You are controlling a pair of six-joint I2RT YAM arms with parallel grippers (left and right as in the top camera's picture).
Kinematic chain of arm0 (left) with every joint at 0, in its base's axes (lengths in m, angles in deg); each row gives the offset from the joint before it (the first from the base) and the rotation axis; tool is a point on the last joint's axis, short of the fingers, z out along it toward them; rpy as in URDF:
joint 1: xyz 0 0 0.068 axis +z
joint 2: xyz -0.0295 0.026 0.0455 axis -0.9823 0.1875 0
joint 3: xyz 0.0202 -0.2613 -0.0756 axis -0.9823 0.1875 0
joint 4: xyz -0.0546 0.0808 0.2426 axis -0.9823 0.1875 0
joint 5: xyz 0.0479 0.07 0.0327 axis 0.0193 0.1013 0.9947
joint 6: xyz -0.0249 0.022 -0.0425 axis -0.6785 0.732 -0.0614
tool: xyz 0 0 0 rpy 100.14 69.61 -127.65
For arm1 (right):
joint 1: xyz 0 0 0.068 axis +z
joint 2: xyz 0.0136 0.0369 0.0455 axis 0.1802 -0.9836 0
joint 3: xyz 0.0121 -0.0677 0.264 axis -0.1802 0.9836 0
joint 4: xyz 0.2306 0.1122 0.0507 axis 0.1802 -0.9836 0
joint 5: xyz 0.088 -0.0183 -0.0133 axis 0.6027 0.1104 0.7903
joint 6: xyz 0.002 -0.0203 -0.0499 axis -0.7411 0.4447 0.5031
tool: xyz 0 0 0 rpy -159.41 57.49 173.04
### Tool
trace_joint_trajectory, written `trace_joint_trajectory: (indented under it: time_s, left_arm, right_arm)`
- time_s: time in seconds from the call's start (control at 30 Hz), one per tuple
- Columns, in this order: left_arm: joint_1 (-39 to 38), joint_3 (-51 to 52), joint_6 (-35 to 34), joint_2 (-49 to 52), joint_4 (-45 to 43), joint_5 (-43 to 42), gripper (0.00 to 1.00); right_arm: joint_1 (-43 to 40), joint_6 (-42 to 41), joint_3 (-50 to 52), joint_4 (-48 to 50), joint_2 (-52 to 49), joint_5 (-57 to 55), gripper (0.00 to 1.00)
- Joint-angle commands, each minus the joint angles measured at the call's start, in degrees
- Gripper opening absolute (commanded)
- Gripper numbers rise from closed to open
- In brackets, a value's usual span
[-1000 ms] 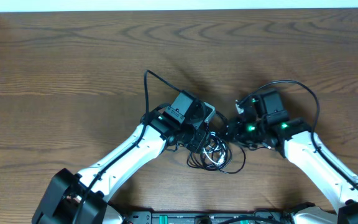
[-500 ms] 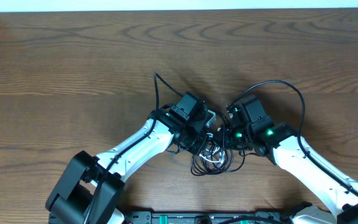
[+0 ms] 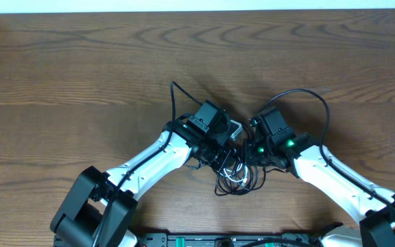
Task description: Untangle cables
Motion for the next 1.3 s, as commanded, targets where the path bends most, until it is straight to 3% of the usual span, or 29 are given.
trace_joint_trajectory:
  time_s: [0.0, 0.3, 0.63, 0.93, 1.07, 1.17, 1.27]
  left_arm:
    - [0.1, 0.3, 0.8, 0.3, -0.1, -3.1, 0.1]
    - [0.2, 0.3, 0.8, 0.3, -1.7, -4.9, 0.1]
    - [0.2, 1.1, 0.8, 0.3, -2.6, 0.6, 0.1]
    - [0.2, 2.9, 0.8, 0.4, -2.6, 0.6, 0.11]
    - [0.2, 3.1, 0.8, 0.5, -2.6, 0.6, 0.11]
    - [0.2, 3.1, 0.8, 0.5, -2.6, 0.6, 0.11]
    - [0.2, 3.1, 0.8, 0.5, -2.6, 0.6, 0.11]
  right_arm:
    - [0.4, 6.7, 0.3, -0.8, 0.3, 0.2, 0.2]
    - [0.4, 9.3, -0.2, -8.8, 0.8, -4.8, 0.2]
    - [0.4, 3.7, 4.0, -9.0, 0.7, -10.0, 0.21]
    - [0.3, 1.6, 7.6, -8.7, 0.7, -15.6, 0.22]
    - [-1.0, 2.4, 3.3, -10.4, 0.8, -14.1, 0.23]
    - [-1.1, 9.8, -2.4, -10.7, 1.0, -5.8, 0.25]
    - [-1.1, 11.7, -5.1, -10.3, 1.0, -0.2, 0.28]
